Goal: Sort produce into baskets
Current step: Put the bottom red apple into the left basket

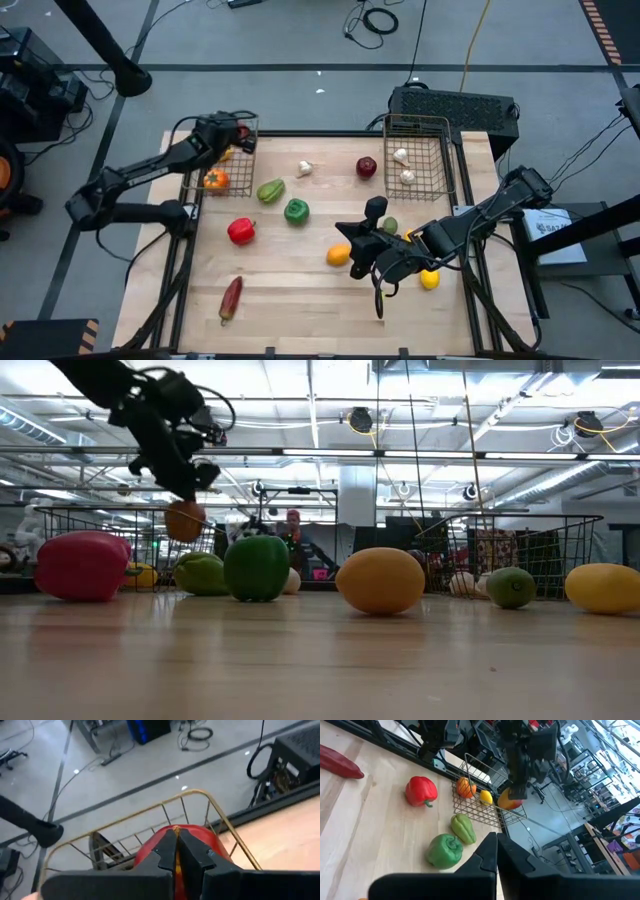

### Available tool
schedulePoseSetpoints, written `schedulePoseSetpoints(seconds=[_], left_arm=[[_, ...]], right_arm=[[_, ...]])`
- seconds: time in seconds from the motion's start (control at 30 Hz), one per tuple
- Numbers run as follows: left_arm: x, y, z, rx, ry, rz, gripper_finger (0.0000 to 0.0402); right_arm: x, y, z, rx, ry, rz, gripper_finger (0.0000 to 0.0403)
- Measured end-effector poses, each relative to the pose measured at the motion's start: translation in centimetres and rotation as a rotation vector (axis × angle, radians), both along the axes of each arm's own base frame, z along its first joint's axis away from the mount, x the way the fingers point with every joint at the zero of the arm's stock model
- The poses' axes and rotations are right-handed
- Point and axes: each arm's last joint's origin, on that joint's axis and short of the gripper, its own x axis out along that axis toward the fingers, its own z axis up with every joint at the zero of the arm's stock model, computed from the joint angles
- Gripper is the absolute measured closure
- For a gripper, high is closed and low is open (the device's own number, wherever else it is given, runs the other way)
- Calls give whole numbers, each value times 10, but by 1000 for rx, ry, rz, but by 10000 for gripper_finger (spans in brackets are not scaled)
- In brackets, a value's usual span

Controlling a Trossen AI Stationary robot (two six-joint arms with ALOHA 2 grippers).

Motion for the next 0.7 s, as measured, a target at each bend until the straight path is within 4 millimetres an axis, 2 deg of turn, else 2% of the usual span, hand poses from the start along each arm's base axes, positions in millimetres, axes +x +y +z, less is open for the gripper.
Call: schedulePoseSetpoints(seconds=[0.47,0.7], left_arm=[[14,34,-47,-118,29,87,386],[17,39,-55,-148,-14,106,371]], right_arm=[[0,1,-1,19,-6,-3,403],[0,1,-1,19,-6,-3,403]])
